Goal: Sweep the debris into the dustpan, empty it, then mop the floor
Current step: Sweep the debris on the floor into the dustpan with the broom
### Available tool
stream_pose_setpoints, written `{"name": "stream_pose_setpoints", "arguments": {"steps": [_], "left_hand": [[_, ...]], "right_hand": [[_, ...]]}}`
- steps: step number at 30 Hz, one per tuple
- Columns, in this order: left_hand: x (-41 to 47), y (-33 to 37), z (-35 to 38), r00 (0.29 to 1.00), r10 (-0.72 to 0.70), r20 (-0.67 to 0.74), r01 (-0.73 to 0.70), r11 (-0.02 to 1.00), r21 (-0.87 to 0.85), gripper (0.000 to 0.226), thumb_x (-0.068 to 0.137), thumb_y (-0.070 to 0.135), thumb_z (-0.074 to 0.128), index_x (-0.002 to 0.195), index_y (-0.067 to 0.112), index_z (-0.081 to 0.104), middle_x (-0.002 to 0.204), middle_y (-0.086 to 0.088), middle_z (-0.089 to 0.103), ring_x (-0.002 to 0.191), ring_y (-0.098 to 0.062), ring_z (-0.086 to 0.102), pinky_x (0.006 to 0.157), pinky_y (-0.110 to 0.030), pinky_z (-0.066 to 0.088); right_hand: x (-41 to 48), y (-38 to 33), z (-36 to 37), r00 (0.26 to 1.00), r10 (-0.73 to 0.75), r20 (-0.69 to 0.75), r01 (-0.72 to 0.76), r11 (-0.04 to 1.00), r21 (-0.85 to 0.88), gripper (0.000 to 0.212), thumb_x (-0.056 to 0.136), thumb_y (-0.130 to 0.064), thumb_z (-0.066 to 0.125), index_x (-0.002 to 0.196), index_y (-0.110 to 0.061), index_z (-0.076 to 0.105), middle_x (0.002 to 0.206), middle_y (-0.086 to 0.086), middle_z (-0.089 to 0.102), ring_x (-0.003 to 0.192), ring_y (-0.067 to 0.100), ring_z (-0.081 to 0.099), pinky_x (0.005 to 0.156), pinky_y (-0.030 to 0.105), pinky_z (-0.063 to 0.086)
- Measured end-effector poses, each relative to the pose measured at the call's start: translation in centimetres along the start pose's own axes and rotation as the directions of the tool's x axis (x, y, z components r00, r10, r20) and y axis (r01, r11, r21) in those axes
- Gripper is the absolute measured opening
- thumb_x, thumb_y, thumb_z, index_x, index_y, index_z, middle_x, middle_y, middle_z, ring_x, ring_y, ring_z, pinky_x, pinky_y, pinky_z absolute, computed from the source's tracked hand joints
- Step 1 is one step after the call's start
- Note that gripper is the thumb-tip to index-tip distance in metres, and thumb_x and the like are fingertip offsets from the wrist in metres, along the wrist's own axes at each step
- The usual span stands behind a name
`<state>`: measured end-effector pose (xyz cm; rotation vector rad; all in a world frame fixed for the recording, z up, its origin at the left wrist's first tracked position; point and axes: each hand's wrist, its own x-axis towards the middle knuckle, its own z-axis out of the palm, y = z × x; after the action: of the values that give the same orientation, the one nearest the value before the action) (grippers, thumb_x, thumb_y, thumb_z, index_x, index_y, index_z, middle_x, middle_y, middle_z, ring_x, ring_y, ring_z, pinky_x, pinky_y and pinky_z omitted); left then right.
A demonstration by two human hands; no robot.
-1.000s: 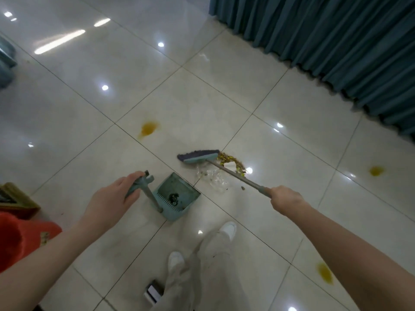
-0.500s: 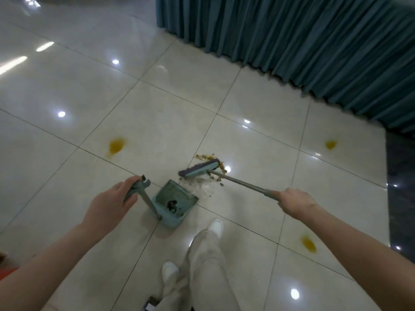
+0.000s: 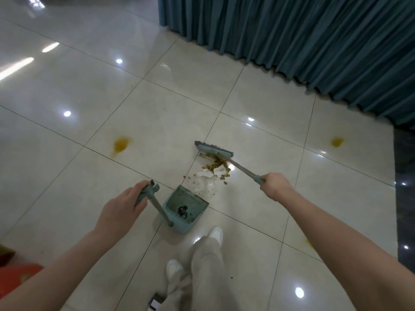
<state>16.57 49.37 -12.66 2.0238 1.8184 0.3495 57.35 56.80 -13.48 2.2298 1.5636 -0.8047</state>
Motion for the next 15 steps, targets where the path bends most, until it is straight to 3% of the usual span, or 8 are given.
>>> {"name": "stream_pose_setpoints", "arguments": {"steps": [6,9,11,15], "left_hand": [[1.2,1.3,1.2,1.0,-0.017,-0.019,0.018,1.0,0.002,0.043,0.089,0.021,0.061,0.127,0.027,0.043,0.093,-0.002,0.065,0.065,-0.025,0.061,0.053,-0.035,0.049],[2.2,2.2,1.9,1.0,-0.009,-0.023,0.009,1.0,0.0,0.043,0.089,0.021,0.061,0.127,0.028,0.042,0.093,-0.003,0.065,0.065,-0.027,0.062,0.053,-0.034,0.049],[2.7,2.6,2.2,1.0,-0.013,-0.027,0.013,1.0,-0.005,0.042,0.089,0.023,0.06,0.128,0.027,0.043,0.095,-0.002,0.065,0.068,-0.028,0.063,0.054,-0.034,0.048],[3.2,3.4,3.1,1.0,0.003,-0.011,-0.003,1.0,-0.001,0.04,0.092,0.025,0.056,0.13,0.024,0.045,0.095,-0.002,0.064,0.066,-0.025,0.061,0.054,-0.03,0.042]], "right_hand": [[0.4,-2.6,1.8,0.994,0.102,0.047,-0.105,0.992,0.068,0.029,0.092,-0.011,0.046,0.116,-0.004,0.062,0.093,0.013,0.058,0.082,0.031,0.063,0.068,0.033,0.053],[-1.0,-3.2,3.5,0.988,0.105,0.11,-0.119,0.985,0.127,0.03,0.092,-0.008,0.045,0.118,-0.001,0.057,0.092,0.012,0.053,0.09,0.034,0.066,0.057,0.033,0.048],[-2.1,-3.3,4.6,0.984,0.1,0.149,-0.121,0.983,0.137,0.031,0.091,-0.007,0.045,0.119,0.0,0.056,0.093,0.012,0.051,0.083,0.032,0.062,0.053,0.031,0.043],[-4.6,-3.3,6.3,0.976,0.095,0.195,-0.13,0.977,0.169,0.033,0.089,-0.007,0.046,0.12,-0.002,0.057,0.093,0.011,0.052,0.076,0.027,0.054,0.059,0.031,0.044]]}}
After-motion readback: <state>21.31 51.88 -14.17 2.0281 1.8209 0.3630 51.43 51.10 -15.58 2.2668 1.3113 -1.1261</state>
